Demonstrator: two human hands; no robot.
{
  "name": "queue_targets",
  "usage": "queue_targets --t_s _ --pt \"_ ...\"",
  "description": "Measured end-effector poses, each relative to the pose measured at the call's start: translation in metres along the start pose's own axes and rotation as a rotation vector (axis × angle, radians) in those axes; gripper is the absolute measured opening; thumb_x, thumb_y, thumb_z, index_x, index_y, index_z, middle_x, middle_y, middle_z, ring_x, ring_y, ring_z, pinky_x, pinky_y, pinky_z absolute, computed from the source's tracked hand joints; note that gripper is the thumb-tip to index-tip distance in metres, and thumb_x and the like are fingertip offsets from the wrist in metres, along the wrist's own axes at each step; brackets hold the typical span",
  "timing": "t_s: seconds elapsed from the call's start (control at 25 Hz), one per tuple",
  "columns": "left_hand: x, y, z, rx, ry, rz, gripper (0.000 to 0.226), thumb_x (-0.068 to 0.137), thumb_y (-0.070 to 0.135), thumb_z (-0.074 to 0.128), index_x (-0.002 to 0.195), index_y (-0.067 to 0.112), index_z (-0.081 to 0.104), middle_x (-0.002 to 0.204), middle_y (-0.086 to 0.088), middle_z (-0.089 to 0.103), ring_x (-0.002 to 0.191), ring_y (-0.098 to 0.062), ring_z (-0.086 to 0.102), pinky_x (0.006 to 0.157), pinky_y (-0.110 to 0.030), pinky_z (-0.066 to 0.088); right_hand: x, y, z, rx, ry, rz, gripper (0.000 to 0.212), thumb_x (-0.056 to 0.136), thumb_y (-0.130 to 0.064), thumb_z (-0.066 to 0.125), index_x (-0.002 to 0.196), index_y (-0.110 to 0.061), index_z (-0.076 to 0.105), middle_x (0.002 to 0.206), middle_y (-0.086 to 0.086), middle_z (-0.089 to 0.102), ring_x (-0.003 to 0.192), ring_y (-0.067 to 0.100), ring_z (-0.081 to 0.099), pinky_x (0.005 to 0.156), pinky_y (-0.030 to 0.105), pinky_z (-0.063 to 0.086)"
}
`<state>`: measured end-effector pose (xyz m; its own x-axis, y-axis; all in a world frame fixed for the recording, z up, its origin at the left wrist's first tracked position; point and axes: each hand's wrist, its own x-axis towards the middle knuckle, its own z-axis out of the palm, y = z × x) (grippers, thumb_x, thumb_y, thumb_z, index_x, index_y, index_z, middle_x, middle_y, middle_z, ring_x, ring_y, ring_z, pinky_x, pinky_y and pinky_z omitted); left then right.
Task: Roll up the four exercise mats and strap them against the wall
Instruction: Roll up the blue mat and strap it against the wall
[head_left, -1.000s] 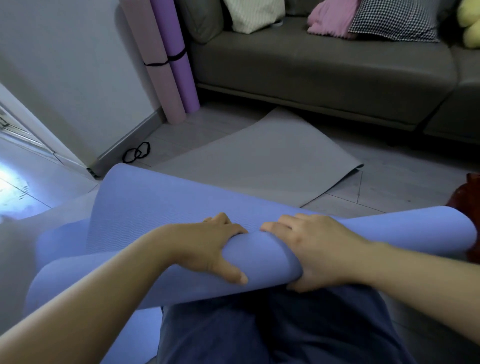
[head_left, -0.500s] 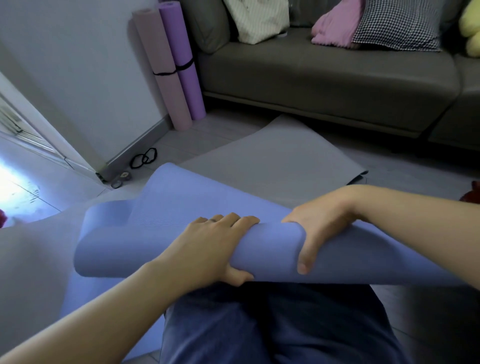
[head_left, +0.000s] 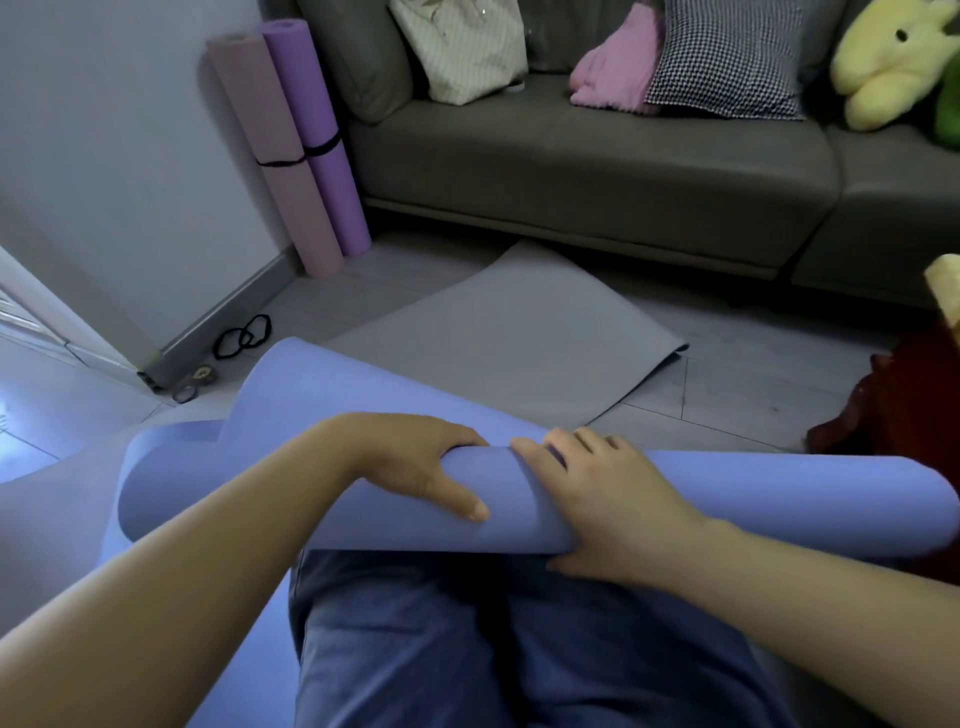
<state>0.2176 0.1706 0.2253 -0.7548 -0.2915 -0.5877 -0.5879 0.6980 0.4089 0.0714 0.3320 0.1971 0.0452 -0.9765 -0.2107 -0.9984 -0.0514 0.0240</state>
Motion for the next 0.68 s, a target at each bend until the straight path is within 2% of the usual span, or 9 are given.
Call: queue_targets --t_s 0.04,0.16,0.2,0.28,0.4,0.48,0.56,0.68 --pt "-0.004 -0.001 0.006 0.04 0.09 0.002 0.07 0.075 0.061 0.067 0.135 0.039 0.039 0.125 0.018 0.05 0.116 -0.01 0.049 0.097 -0.029 0.038 0.005 0.006 0.0 0.05 0.01 0.022 0.094 0.067 -0.053 0.069 0.142 -0.027 0.02 0.123 0.0 0.043 0.11 0.025 0.049 0.086 0.039 0.045" --pt "-0.016 -0.001 0.035 0.49 0.385 -0.025 0.094 0.066 0.071 0.063 0.144 0.036 0.024 0.13 0.011 0.045 0.117 -0.018 0.048 0.096 -0.036 0.038 0.019 0.016 -0.007 0.156 -0.024 0.014 0.081 0.063 -0.052 0.07 0.131 -0.031 0.031 0.111 -0.004 0.049 0.102 0.021 0.054 0.08 0.036 0.049" --pt "-0.019 0.0 0.041 0.572 0.442 -0.031 0.096 0.065 0.071 0.062 0.144 0.035 0.021 0.129 0.009 0.046 0.114 -0.02 0.049 0.093 -0.036 0.039 0.024 0.017 -0.011 0.165 -0.052 -0.006 0.077 0.063 -0.051 0.071 0.127 -0.031 0.034 0.108 -0.005 0.05 0.098 0.021 0.056 0.077 0.034 0.049" --pt "-0.024 0.003 0.04 0.522 0.475 -0.038 0.09 0.065 0.069 0.062 0.14 0.038 0.024 0.122 0.01 0.049 0.109 -0.019 0.052 0.087 -0.034 0.04 0.032 0.02 -0.025 0.192 -0.148 -0.057 0.071 0.062 -0.048 0.076 0.12 -0.032 0.038 0.103 -0.008 0.054 0.091 0.018 0.058 0.071 0.032 0.049" --pt "-0.041 0.01 0.027 0.281 0.342 -0.048 0.075 0.065 0.064 0.066 0.128 0.044 0.031 0.112 0.014 0.052 0.102 -0.014 0.053 0.081 -0.031 0.041 0.037 0.026 -0.049 0.369 -0.365 -0.11 0.061 0.063 -0.042 0.081 0.111 -0.038 0.044 0.1 -0.013 0.059 0.089 0.011 0.058 0.07 0.027 0.049" --pt "-0.053 0.013 0.022 0.139 0.17 -0.075 0.071 0.065 0.063 0.07 0.125 0.047 0.035 0.112 0.018 0.054 0.101 -0.01 0.053 0.084 -0.032 0.044 0.04 0.027 -0.056 0.436 -0.524 -0.151 0.054 0.065 -0.039 0.083 0.108 -0.039 0.049 0.1 -0.018 0.061 0.093 0.007 0.058 0.078 0.027 0.051" --pt "-0.058 0.014 0.021 0.05 -0.001 -0.112 0.068 0.066 0.063 0.071 0.124 0.048 0.038 0.113 0.023 0.054 0.102 -0.006 0.053 0.089 -0.03 0.045 0.042 0.023 -0.054 0.505 -0.668 -0.177 0.053 0.065 -0.038 0.084 0.109 -0.04 0.054 0.104 -0.02 0.063 0.098 0.006 0.061 0.087 0.033 0.052" --pt "-0.053 0.014 0.025 -0.023 -0.131 -0.12 0.066 0.069 0.061 0.072 0.126 0.046 0.042 0.115 0.025 0.056 0.104 -0.003 0.054 0.093 -0.027 0.044 0.04 0.018 -0.042 0.549 -0.75 -0.163 0.052 0.065 -0.039 0.085 0.108 -0.042 0.056 0.108 -0.02 0.065 0.1 0.005 0.063 0.093 0.036 0.052"
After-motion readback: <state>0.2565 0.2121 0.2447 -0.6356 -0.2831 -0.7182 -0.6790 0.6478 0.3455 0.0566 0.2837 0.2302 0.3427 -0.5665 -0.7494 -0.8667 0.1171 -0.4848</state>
